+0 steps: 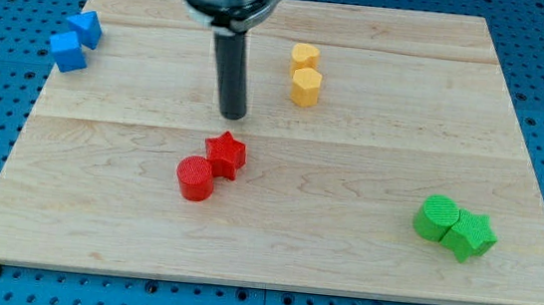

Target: Move red star and red circle towards bottom left

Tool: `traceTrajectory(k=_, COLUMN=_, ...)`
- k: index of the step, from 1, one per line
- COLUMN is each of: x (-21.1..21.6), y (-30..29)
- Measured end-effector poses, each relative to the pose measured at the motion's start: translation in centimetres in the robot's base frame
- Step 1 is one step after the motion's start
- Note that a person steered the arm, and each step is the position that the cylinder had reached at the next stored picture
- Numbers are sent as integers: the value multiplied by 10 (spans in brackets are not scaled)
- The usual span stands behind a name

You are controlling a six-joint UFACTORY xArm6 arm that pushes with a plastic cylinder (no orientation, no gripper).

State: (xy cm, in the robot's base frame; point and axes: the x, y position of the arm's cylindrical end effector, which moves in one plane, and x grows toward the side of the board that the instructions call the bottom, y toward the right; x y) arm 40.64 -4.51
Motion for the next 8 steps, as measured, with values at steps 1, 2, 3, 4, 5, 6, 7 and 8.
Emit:
traceTrajectory(k=1, x=11, y=24)
traceTrajectory(k=2, x=46, y=25)
traceTrajectory(k=3, x=71, y=6)
traceTrajectory(k=4, x=94, y=-10)
traceTrajectory(k=5, x=123, y=-23)
traceTrajectory(k=6, x=151, y=-35)
traceTrajectory(k=7, x=156, y=-67)
traceTrajectory(k=8, x=161, y=-49)
